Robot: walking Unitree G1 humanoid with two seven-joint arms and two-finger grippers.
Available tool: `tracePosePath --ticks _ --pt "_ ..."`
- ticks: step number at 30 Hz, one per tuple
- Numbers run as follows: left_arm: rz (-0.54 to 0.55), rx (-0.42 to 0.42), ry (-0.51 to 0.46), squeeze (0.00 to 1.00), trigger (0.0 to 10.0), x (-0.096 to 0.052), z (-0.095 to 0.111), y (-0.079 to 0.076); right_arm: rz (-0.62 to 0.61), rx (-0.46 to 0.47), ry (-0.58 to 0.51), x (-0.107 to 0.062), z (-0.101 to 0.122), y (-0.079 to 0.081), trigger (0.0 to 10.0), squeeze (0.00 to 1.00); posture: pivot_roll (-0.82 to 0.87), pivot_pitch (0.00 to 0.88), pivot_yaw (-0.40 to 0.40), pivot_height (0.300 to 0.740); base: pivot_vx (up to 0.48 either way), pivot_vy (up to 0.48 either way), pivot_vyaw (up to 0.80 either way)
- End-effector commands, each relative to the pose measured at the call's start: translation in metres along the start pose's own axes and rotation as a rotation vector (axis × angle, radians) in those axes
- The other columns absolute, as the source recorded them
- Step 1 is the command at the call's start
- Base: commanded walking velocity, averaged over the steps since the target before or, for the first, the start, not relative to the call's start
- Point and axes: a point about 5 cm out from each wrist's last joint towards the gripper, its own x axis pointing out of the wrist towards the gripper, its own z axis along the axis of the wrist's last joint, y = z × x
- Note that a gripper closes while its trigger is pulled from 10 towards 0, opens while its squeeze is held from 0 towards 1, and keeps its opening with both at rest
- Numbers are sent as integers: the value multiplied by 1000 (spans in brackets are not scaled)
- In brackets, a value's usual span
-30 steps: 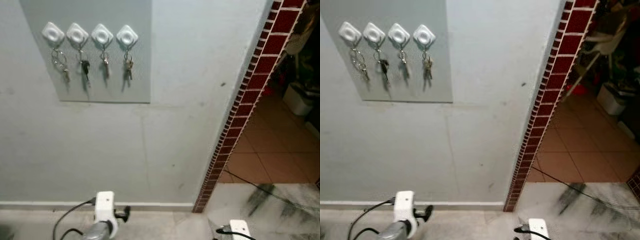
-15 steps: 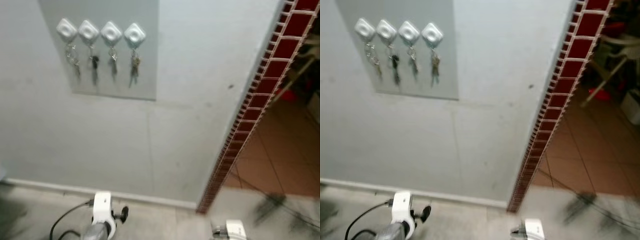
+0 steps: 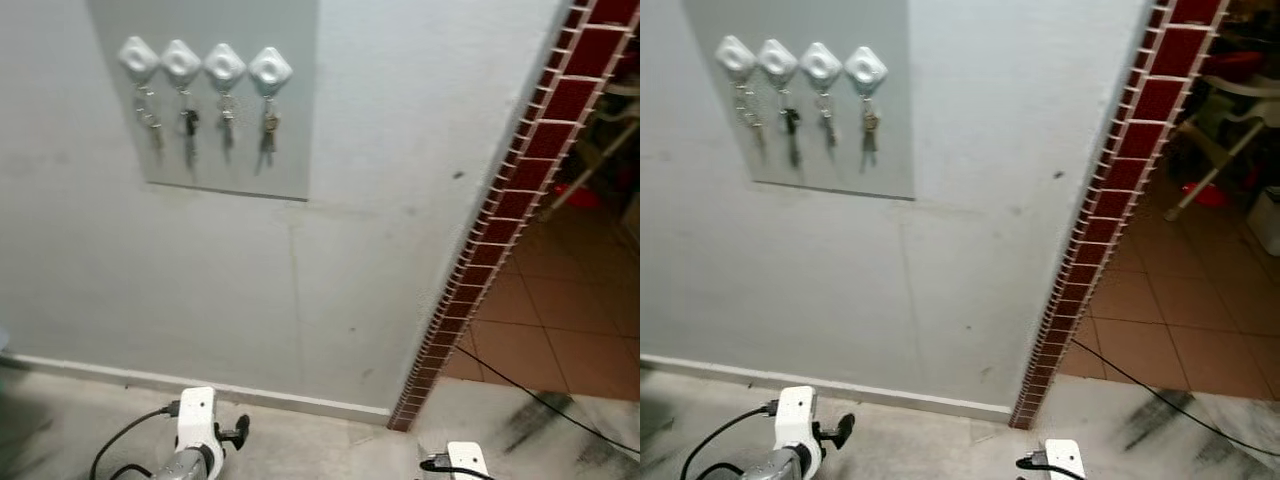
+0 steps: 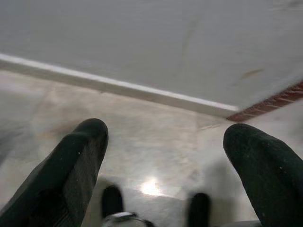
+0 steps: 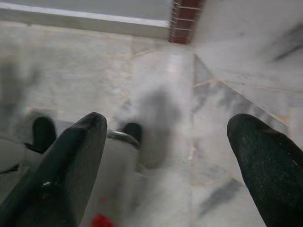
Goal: Hang keys on a hook
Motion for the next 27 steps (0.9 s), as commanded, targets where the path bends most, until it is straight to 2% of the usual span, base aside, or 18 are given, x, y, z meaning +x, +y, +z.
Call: tracePosePath --ticks 1,12,27 --pt "6 6 -1 0 10000 -1 1 3 11 4 -19 1 5 3 10000 0 0 0 -26 740 0 -322 0" --pt "7 2 -1 0 10000 0 1 3 12 3 -17 1 5 3 10000 0 2 0 -27 740 0 -353 0" --pt "18 -29 4 0 10000 0 2 4 8 -2 -13 1 4 4 10000 0 4 0 -26 740 0 0 0"
